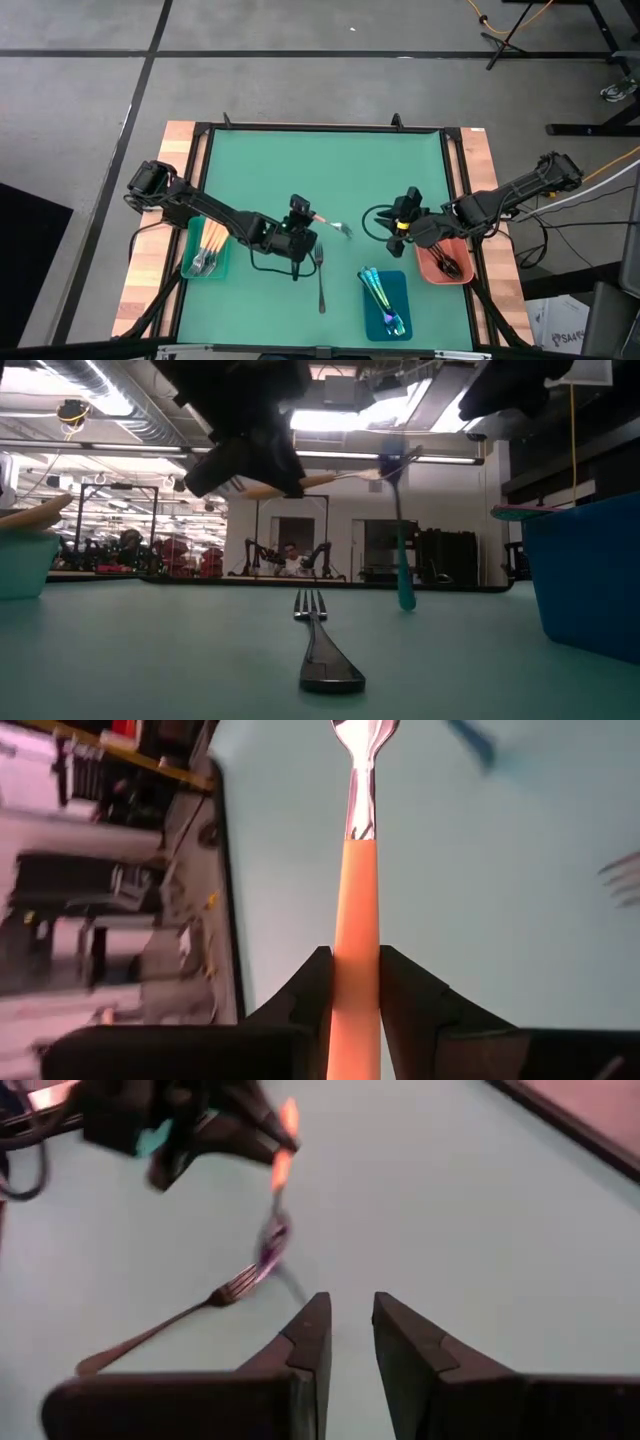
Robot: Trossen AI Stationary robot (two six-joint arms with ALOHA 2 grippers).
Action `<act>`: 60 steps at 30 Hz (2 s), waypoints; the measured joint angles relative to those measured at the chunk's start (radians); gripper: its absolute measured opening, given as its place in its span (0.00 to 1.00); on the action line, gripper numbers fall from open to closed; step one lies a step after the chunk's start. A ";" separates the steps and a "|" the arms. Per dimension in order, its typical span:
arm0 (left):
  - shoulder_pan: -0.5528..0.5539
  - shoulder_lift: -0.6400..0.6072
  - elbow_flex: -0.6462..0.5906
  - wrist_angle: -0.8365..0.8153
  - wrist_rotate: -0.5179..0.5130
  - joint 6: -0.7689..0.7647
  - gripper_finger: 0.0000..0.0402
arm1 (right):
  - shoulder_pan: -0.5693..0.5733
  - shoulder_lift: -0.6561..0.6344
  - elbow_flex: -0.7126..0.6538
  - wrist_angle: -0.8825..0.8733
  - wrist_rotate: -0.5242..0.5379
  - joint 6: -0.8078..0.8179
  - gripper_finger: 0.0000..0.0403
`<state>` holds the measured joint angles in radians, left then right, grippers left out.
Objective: Sort silverware by color (type)
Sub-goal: Put the yellow fork into the green bin
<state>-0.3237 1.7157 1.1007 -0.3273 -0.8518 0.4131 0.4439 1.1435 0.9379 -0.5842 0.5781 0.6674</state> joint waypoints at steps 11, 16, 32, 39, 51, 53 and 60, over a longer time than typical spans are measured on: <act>0.024 -0.001 0.000 0.210 0.078 0.312 0.15 | -0.117 0.000 0.000 0.077 0.004 -0.098 0.17; 0.033 -0.001 0.000 0.216 0.079 0.457 0.15 | -0.189 0.005 0.000 0.155 -0.078 -0.132 0.17; 0.071 -0.001 0.000 0.218 0.080 0.514 0.14 | -0.256 0.216 0.000 0.410 -0.358 -0.413 0.17; 0.076 -0.001 0.000 0.217 0.080 0.514 0.14 | -0.256 0.251 0.000 0.401 -0.364 -0.430 0.17; 0.075 -0.001 0.000 0.214 0.080 0.514 0.14 | -0.256 0.251 0.000 0.383 -0.564 -0.439 0.17; 0.075 -0.001 0.000 0.212 0.074 0.515 0.14 | -0.255 0.251 0.000 0.367 -0.593 -0.438 0.17; 0.075 -0.001 0.001 0.200 -0.001 0.517 0.14 | -0.254 0.250 0.000 0.290 -0.667 -0.438 0.17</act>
<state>-0.2485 1.7145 1.1019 -0.1269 -0.8532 0.9300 0.1894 1.3931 0.9379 -0.2946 -0.0889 0.2291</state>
